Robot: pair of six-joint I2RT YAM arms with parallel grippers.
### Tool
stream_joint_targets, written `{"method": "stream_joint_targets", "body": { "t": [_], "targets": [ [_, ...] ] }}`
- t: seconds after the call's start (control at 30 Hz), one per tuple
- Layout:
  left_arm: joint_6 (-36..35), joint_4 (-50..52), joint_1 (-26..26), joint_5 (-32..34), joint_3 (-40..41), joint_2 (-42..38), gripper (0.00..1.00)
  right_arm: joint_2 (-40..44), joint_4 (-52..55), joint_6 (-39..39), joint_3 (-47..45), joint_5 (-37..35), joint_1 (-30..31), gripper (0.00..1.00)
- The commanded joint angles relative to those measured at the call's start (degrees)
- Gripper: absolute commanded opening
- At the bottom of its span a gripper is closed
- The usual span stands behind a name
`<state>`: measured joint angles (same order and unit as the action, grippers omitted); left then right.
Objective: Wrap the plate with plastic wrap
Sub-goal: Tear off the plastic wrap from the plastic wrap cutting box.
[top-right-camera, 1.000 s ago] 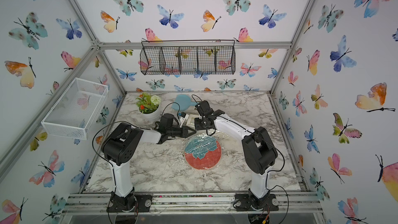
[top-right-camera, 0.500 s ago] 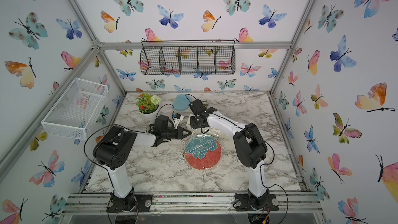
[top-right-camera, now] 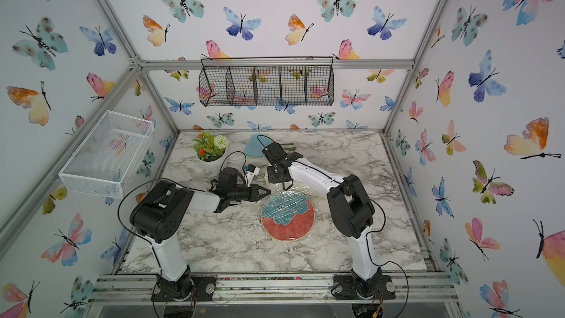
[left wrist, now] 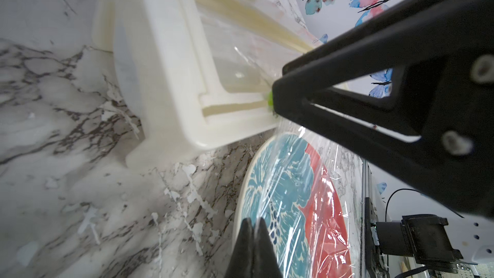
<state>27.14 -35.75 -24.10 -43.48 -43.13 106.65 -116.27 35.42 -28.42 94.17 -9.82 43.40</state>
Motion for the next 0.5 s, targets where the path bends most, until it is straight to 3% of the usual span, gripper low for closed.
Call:
{"method": "stream_joint_targets", "body": {
  "t": [0.0, 0.23, 0.47],
  "targets": [
    [0.38, -0.28, 0.63, 0.05, 1.36, -1.01, 0.01, -2.2, 6.2, 0.02, -0.42, -5.6, 0.35, 0.3],
    [0.73, -0.38, 0.64, 0.15, 0.99, -0.65, 0.01, -4.46, 7.27, -0.11, 3.18, -6.01, 0.9, 0.35],
    [0.81, -0.38, 0.67, 1.11, 1.37, 0.13, 0.0, -3.22, 7.76, -0.93, -0.29, -8.65, 1.14, 0.25]
  ]
}}
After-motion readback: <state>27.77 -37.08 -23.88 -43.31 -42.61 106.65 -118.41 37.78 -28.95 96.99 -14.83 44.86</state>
